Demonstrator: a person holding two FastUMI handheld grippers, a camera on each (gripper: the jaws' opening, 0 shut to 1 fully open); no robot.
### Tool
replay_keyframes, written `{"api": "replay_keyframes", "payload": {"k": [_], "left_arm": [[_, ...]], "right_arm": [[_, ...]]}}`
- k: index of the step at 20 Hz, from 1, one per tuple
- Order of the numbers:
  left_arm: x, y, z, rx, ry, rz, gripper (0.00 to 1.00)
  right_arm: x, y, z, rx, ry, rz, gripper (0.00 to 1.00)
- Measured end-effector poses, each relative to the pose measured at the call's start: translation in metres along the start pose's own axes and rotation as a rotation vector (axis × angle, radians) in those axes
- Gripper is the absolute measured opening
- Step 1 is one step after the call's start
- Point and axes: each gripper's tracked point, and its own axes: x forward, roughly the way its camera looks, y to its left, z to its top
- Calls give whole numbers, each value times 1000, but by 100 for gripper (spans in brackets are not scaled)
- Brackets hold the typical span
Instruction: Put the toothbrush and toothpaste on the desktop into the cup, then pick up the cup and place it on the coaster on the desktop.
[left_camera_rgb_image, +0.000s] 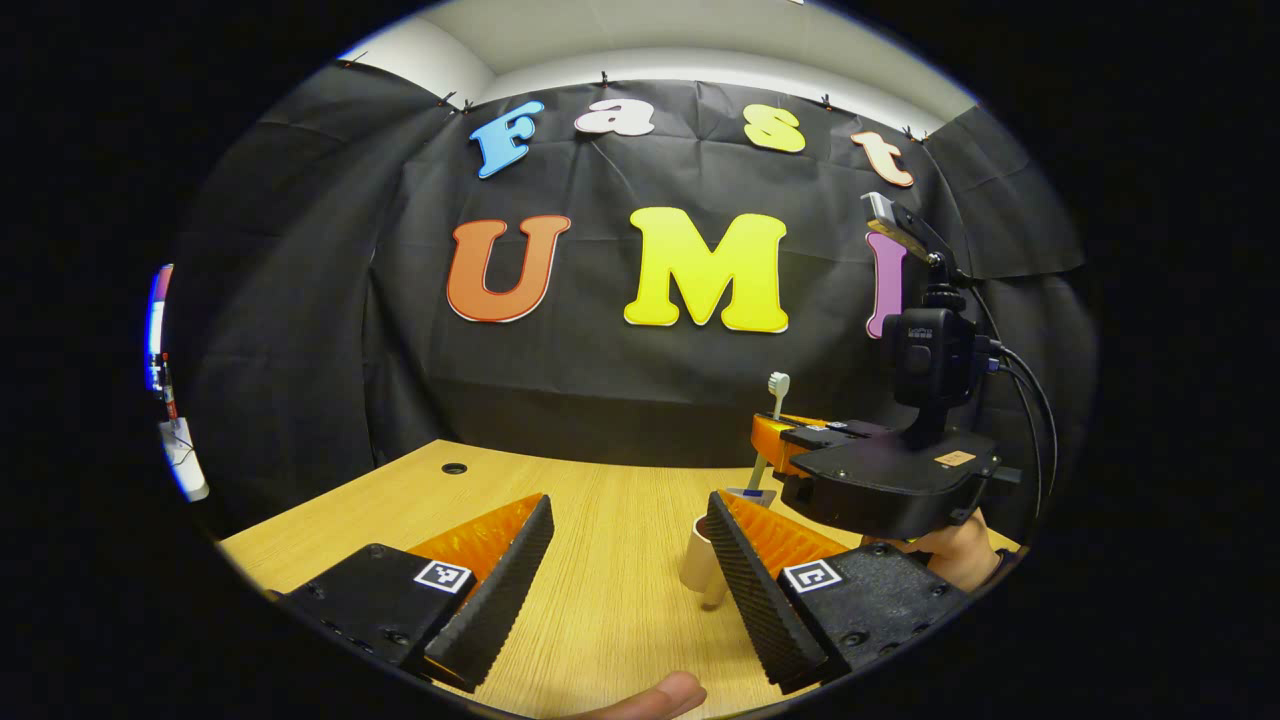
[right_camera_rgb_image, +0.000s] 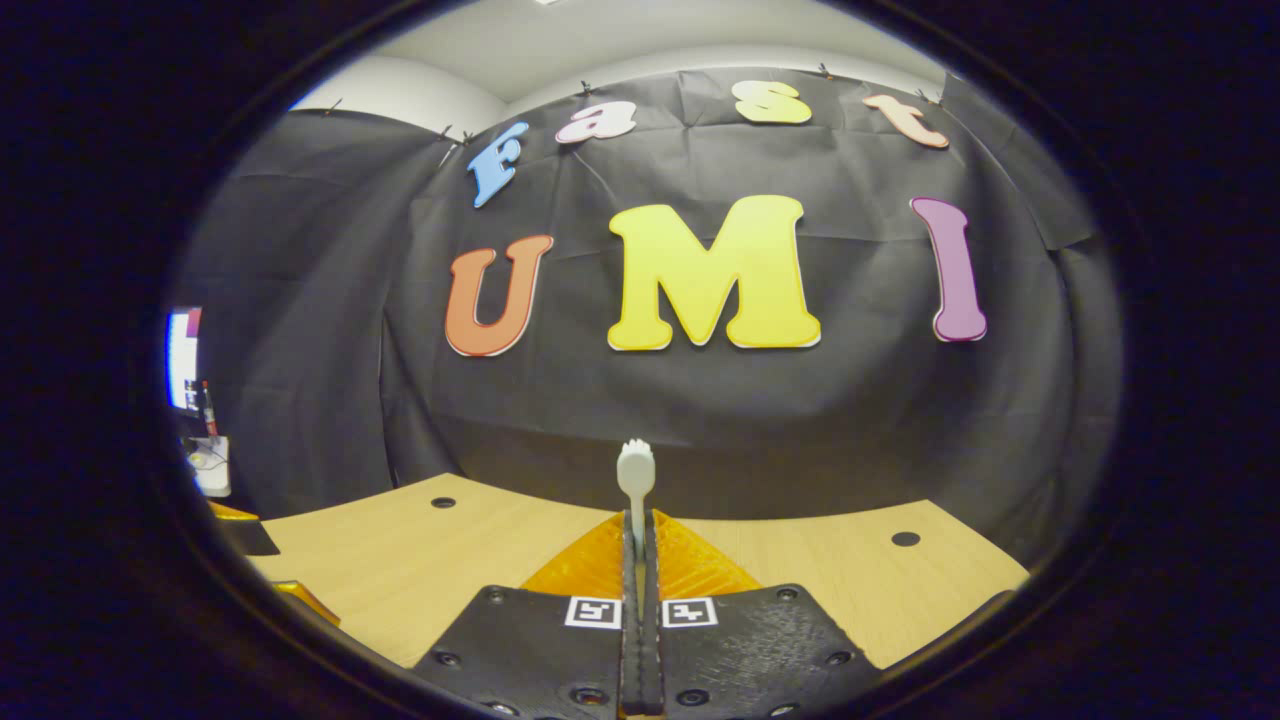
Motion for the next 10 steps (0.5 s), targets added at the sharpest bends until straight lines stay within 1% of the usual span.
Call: {"api": "replay_keyframes", "payload": {"k": [3, 4, 5, 8, 9, 10], "left_arm": [[4, -1, -6, -13, 16, -4, 97], [5, -1, -9, -18, 27, -5, 97], [7, -1, -11, -25, 34, -8, 97], [8, -4, -14, -37, 50, -18, 97], [8, -3, -14, -38, 49, -18, 97], [8, -3, -14, -39, 49, -17, 97]], "right_arm": [[1, -4, -3, -9, 9, -12, 0], [3, -6, -6, -10, 21, -18, 2], [5, -6, -9, -2, 30, -21, 2], [6, -7, -15, 19, 57, -10, 5], [6, -6, -16, 30, 62, -7, 9], [6, -7, -16, 38, 65, -2, 18]]}}
